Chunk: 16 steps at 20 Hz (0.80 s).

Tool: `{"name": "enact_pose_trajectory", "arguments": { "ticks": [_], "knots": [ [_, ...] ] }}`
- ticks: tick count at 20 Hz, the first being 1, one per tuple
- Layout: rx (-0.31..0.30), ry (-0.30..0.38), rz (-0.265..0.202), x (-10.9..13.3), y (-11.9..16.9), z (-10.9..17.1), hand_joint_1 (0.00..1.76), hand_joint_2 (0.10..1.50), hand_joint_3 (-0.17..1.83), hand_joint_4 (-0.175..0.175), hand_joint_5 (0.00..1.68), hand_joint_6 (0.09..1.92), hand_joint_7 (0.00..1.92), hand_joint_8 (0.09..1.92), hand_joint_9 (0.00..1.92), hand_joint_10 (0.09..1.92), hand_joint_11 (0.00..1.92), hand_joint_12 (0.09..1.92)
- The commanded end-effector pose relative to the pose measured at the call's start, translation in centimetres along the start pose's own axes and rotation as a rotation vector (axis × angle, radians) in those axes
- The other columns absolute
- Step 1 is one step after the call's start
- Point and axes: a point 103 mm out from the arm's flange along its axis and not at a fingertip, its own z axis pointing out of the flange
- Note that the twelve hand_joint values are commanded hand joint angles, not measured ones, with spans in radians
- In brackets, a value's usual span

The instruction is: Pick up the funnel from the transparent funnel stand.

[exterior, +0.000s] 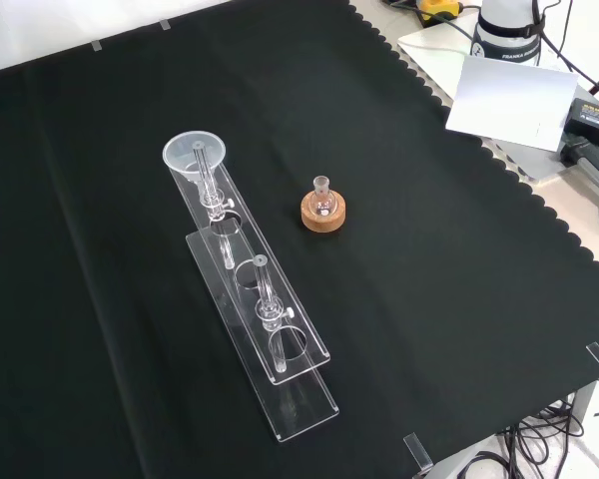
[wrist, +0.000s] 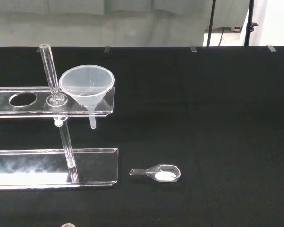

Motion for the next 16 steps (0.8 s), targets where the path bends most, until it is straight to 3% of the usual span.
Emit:
{"name": "enact_pose_trajectory", "arguments": {
  "ticks": [1, 4, 8, 16],
  "knots": [
    [-0.009, -0.011, 0.001, 0.0, 0.0, 0.0, 0.02, 1.10, 0.56, 0.031, 0.08, 0.15, 0.00, 0.27, 0.10, 0.64, 0.09, 1.30],
    [-0.004, -0.017, 0.005, 0.0, 0.2, 0.1, 0.00, 1.17, 0.42, 0.030, 0.11, 0.09, 0.00, 0.24, 0.09, 0.65, 0.06, 1.36],
    [-0.006, -0.020, 0.008, 0.2, 0.5, 0.2, 0.00, 1.19, 0.39, 0.029, 0.12, 0.09, 0.00, 0.24, 0.09, 0.65, 0.05, 1.37],
    [0.015, -0.039, 0.070, 0.1, 2.0, 0.8, 0.00, 1.20, 0.37, 0.026, 0.13, 0.09, 0.00, 0.25, 0.09, 0.65, 0.05, 1.37]
  ]
}}
